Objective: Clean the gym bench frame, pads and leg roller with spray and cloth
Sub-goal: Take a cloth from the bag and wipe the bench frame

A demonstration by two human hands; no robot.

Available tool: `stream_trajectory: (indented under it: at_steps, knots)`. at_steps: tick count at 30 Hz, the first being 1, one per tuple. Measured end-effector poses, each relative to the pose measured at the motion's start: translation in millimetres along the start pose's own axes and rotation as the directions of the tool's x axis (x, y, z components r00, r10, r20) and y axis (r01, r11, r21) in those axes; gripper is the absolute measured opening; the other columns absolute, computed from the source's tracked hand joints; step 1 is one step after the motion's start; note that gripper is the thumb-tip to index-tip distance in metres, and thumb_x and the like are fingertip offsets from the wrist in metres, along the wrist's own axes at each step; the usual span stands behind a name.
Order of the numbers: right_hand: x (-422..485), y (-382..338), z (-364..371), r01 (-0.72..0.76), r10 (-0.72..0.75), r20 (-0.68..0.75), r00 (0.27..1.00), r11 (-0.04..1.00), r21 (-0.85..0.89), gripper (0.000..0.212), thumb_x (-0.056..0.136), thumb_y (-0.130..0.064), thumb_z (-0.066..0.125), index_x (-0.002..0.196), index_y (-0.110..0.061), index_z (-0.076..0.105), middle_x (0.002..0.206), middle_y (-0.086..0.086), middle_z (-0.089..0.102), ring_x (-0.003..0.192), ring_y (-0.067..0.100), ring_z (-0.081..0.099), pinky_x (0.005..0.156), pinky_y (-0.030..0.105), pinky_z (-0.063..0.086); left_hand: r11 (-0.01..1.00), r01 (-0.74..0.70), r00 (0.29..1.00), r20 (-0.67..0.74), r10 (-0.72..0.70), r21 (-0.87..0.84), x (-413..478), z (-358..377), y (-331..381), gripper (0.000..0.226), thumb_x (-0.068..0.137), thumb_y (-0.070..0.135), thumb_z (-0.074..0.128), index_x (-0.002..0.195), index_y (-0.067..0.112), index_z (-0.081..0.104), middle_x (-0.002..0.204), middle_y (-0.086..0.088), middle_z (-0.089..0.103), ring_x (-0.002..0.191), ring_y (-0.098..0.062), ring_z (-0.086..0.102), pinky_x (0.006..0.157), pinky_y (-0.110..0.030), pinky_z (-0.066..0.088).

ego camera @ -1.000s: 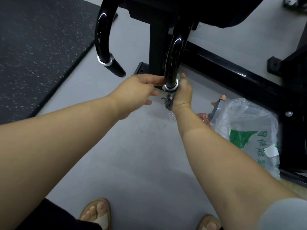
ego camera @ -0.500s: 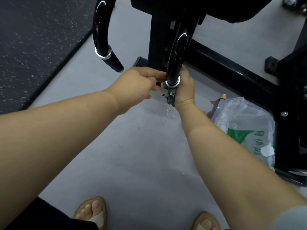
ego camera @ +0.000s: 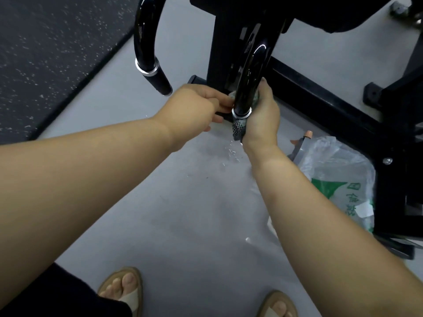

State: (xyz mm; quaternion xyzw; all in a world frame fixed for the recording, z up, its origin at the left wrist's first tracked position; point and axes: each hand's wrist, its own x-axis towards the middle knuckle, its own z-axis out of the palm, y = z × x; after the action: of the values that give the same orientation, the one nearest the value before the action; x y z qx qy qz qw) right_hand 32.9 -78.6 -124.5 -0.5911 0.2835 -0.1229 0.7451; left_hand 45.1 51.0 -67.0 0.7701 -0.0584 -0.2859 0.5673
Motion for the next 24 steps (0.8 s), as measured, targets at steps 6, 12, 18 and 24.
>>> stream_trajectory:
  at_steps: [6, 12, 18, 24]
  knots:
    - [0, -10, 4, -0.049, 0.049, -0.003, 0.999, 0.991, -0.126, 0.039, 0.094, -0.034, 0.044, 0.061, -0.020, 0.060, 0.057, -0.007, 0.061, 0.059, 0.009, 0.055, 0.067, 0.028, 0.042, 0.999, 0.004, 1.000, -0.009, -0.004, 0.034, 0, -1, 1, 0.037, 0.090, 0.004, 0.037, 0.088, 0.026, 0.067, 0.096, 0.009, 0.070, 0.097, -0.014, 0.065, 0.081, -0.026, 0.051]
    - [-18, -42, 19, -0.004, 0.004, -0.027, 1.000, 1.000, 0.029, 0.045, 0.098, -0.028, 0.038, 0.062, -0.017, 0.063, 0.065, 0.000, 0.065, 0.075, 0.019, 0.061, 0.078, 0.035, 0.049, 0.999, 0.032, 0.993, -0.112, -0.032, 0.000, 4, -13, 3, 0.034, 0.091, 0.006, 0.040, 0.071, 0.020, 0.064, 0.081, 0.004, 0.069, 0.080, -0.014, 0.066, 0.073, -0.028, 0.051]
    - [-25, -61, 29, 0.012, -0.001, -0.068, 0.998, 0.987, 0.159, 0.033, 0.100, -0.040, 0.033, 0.102, -0.017, 0.056, 0.095, -0.004, 0.063, 0.096, 0.015, 0.061, 0.092, 0.032, 0.047, 0.997, 0.027, 0.997, -0.075, -0.033, -0.077, 8, -6, 14, 0.031, 0.091, 0.008, 0.043, 0.069, 0.020, 0.061, 0.067, 0.006, 0.065, 0.071, -0.013, 0.063, 0.075, -0.030, 0.051]
    - [-61, 8, 25, 0.470, -0.532, -0.004, 0.847, 0.751, -0.464, 0.072, 0.084, -0.041, 0.053, 0.140, -0.008, 0.021, 0.131, 0.000, 0.038, 0.123, 0.008, 0.038, 0.107, 0.023, 0.032, 0.997, 0.051, 0.995, -0.085, -0.056, -0.059, 8, -10, 14, 0.030, 0.092, 0.012, 0.042, 0.077, 0.024, 0.065, 0.094, -0.004, 0.069, 0.091, -0.021, 0.065, 0.079, -0.033, 0.055]
